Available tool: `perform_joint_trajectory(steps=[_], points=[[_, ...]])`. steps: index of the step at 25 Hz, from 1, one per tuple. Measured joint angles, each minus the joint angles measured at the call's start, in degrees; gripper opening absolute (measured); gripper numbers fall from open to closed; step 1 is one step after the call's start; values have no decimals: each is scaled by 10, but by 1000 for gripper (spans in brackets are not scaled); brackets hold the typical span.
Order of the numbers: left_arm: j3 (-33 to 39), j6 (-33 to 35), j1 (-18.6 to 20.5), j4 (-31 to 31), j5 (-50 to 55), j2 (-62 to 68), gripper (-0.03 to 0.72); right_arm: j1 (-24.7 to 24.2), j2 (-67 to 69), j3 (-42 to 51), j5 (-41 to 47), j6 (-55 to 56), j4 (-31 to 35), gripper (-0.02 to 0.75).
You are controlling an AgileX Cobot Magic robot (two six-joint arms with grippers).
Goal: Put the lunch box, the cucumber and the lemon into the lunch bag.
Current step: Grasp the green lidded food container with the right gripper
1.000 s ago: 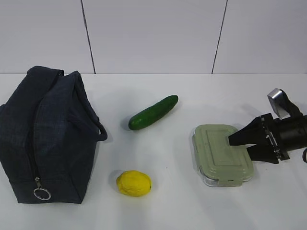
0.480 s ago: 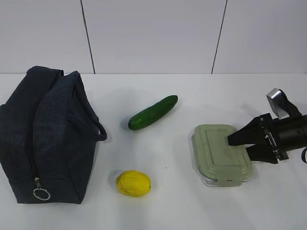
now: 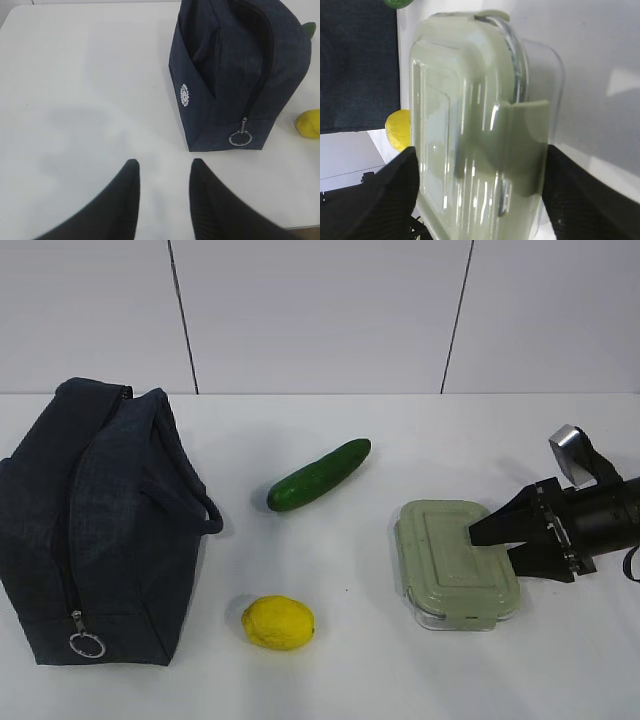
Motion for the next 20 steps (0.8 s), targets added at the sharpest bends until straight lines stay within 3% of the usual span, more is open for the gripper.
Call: perform_joint_trajectory(steps=[20], points=[[0, 0, 0, 0, 0, 0, 242, 0, 0, 0, -2, 0, -1, 498]])
